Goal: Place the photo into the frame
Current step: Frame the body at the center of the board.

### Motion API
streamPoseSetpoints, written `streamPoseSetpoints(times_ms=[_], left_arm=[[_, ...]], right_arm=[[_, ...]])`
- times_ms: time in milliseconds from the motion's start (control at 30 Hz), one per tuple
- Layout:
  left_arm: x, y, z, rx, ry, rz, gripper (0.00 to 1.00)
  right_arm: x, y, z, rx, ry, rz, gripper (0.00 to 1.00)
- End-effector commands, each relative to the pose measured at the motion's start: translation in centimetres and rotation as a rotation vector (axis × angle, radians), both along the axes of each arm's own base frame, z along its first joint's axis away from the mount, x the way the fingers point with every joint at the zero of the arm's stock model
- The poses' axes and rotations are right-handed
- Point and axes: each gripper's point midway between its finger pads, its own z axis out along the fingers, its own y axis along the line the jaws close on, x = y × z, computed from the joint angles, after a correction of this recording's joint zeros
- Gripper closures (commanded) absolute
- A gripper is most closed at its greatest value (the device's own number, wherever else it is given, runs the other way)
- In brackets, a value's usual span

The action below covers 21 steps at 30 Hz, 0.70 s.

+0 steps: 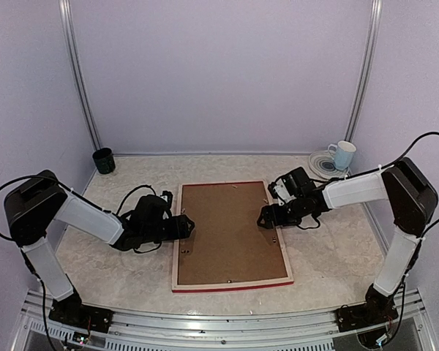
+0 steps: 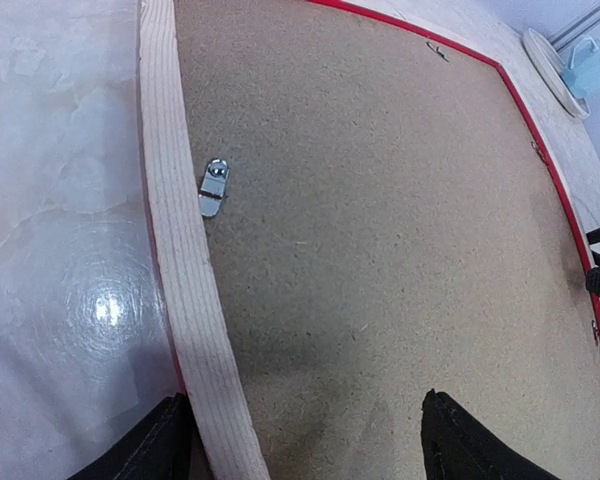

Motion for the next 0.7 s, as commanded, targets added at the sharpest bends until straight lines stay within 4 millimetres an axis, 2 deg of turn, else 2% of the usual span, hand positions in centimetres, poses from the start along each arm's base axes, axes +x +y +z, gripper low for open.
streamPoseSetpoints(times_ms=[0, 200, 433, 533, 667], left_arm=[[-1.7, -2.8, 1.2, -0.073, -0.016, -0.111, 0.23], [-2.7, -2.9, 2.0, -0.096, -0.017, -0.113, 0.23], [-2.8, -3.1, 3.6, -0.101, -0.044, -0.109, 0.22], [-2.1, -2.2, 3.6, -0.051, -0.048, -0.071, 0.17], [-0.6, -0.3, 5.0, -0.023, -0.067, -0.012, 0.12]], right_arm=[[-2.8, 1.7, 1.5, 0.051, 0.007, 0.042, 0.14], [-4.1, 0.9, 1.8, 0.040, 0.001, 0.011, 0.14], [-3.0, 0.3, 2.2, -0.028, -0.031, -0.004, 0.13], [-2.5, -0.3, 2.3, -0.072, -0.036, -0.024, 0.13], [-2.1, -1.3, 3.3, -0.122, -0.071, -0.046, 0.11]])
